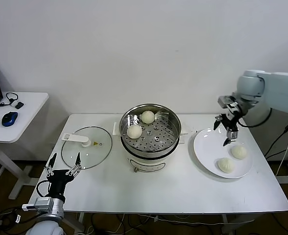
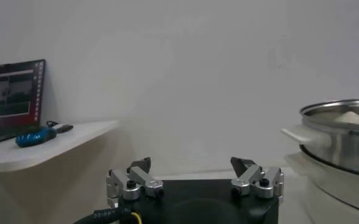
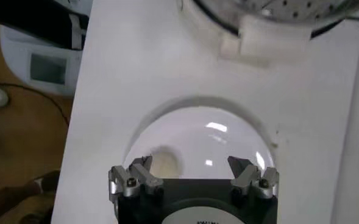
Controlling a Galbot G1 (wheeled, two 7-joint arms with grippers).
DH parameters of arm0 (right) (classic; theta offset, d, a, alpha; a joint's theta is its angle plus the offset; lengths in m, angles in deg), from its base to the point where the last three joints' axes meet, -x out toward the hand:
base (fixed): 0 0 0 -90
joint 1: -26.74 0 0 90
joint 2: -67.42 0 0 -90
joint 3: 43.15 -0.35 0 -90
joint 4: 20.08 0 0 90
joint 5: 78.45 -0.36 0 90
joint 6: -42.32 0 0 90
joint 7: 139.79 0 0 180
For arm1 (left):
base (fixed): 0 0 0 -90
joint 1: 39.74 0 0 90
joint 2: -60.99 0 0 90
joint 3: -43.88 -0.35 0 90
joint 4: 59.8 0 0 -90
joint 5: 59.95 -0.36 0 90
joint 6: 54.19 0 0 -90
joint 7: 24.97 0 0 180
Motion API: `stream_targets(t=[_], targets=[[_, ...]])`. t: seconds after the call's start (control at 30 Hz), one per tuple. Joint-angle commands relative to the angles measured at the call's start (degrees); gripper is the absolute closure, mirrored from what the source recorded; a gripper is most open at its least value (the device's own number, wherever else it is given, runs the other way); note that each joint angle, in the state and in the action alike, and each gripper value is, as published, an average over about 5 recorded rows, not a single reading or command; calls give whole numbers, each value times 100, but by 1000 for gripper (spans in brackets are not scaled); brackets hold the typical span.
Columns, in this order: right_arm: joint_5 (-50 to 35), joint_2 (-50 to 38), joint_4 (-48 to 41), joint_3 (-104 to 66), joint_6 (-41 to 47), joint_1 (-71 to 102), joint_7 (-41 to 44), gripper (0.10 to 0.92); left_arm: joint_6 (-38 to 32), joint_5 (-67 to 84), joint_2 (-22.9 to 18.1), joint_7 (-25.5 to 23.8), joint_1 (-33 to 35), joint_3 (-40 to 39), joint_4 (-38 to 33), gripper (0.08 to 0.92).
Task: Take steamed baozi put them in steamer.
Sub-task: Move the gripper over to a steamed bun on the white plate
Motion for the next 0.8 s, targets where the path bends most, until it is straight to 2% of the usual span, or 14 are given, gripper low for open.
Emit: stream_targets(t=[0.03,0.4,0.8], targets=[[716,-703,-182,-344,-204,752,-88,203,-4,-44,-85,8,9,25,9,177],[902,-827,-68,-941,-36,1642,-269,203,-16,-69,-127,15,49,57,3,177],[1130,-773,-372,-1447,-31,2183,-377,203,-21,-109,-172,15,75,69,-25,177]])
